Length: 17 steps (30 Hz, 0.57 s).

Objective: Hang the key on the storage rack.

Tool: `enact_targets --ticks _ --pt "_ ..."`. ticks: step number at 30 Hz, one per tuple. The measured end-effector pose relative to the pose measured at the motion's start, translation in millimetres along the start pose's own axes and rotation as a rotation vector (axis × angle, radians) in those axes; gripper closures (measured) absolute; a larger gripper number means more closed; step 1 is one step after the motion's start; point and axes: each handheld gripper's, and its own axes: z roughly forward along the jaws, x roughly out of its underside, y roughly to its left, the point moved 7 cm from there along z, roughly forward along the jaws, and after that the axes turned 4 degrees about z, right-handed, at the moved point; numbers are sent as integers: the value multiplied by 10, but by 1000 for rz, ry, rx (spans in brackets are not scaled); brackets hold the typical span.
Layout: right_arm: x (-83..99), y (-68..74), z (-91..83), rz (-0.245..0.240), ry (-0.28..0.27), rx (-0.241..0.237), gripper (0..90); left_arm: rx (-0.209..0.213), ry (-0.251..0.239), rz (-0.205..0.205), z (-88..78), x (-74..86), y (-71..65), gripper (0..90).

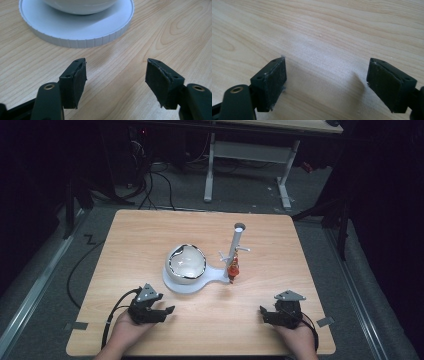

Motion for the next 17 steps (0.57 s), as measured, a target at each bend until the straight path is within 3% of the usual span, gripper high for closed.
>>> enact_targets --ticks 6,17 --pt "-14 -21 21 32 -7 0 150 9 11 24 3 12 -64 329" --pt "-53 -12 -2 47 -32 -2 140 12 6 33 -34 15 -30 328"
